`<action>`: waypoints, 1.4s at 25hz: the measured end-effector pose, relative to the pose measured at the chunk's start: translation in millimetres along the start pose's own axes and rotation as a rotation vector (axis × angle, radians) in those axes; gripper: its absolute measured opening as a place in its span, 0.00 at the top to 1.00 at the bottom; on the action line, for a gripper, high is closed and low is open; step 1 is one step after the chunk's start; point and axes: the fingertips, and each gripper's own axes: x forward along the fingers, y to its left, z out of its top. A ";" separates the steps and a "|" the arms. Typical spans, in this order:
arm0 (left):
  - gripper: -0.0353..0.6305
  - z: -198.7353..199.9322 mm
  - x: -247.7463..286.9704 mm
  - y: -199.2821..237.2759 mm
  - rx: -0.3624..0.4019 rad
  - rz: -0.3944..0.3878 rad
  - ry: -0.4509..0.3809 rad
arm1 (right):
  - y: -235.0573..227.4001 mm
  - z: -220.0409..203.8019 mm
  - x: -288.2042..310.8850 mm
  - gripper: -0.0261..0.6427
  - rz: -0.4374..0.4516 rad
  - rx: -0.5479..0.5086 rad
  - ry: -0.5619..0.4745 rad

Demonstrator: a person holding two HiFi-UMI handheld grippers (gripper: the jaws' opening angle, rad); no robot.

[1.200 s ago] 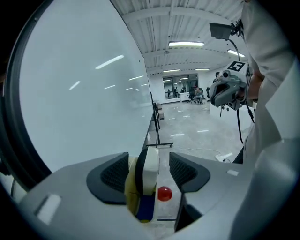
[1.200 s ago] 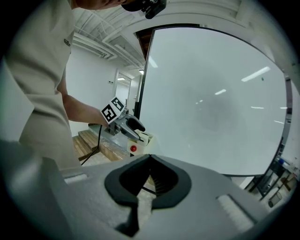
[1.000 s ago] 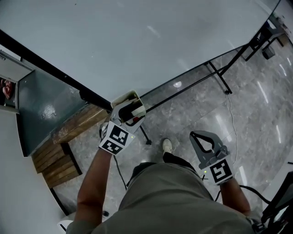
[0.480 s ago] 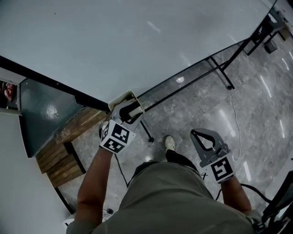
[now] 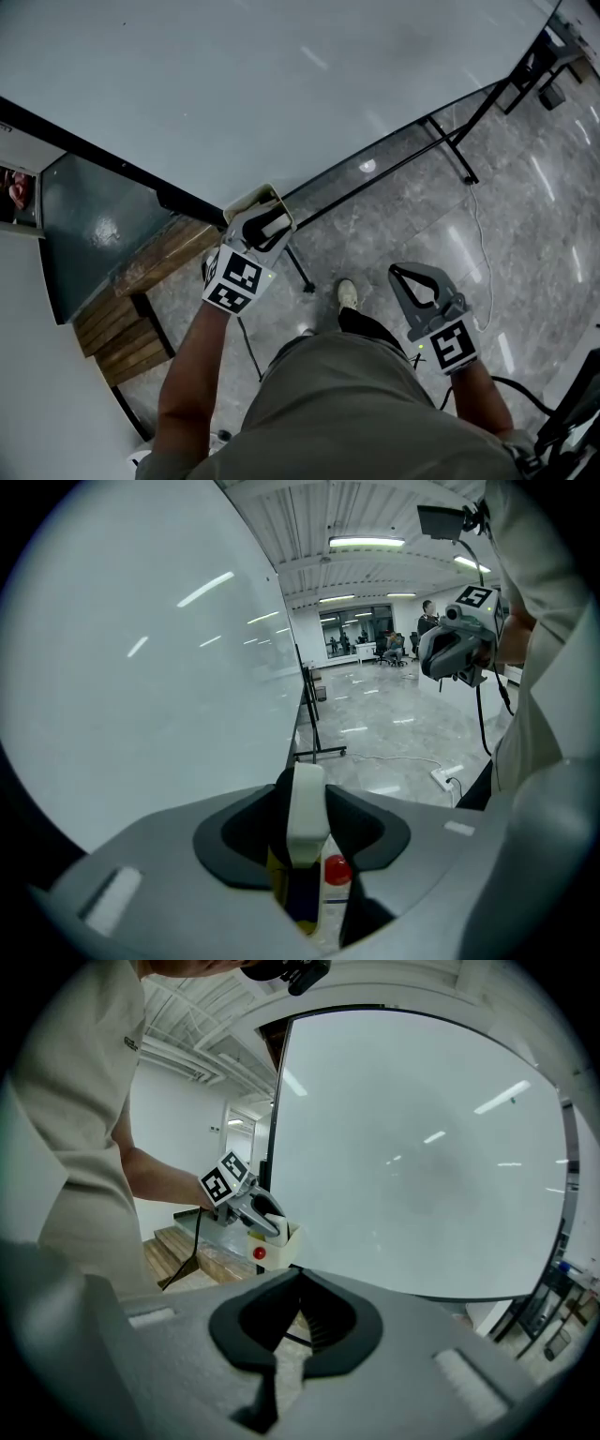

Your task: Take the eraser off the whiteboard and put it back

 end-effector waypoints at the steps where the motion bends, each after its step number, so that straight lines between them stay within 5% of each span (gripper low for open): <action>1: 0.69 2.5 -3.4 1.0 -0.002 0.006 -0.012 | 1.5 1.2 0.0 0.96 0.000 -0.004 -0.001; 16: 0.69 53.1 -95.4 -1.8 0.027 0.134 -0.227 | 38.1 20.7 -7.5 0.96 0.010 -0.084 -0.022; 26: 0.69 52.8 -206.7 -34.0 0.009 0.212 -0.383 | 94.7 34.8 -14.9 0.96 0.020 -0.160 -0.030; 35: 0.69 49.9 -301.6 -74.7 0.078 0.239 -0.464 | 154.3 44.6 -22.0 0.96 0.034 -0.190 -0.020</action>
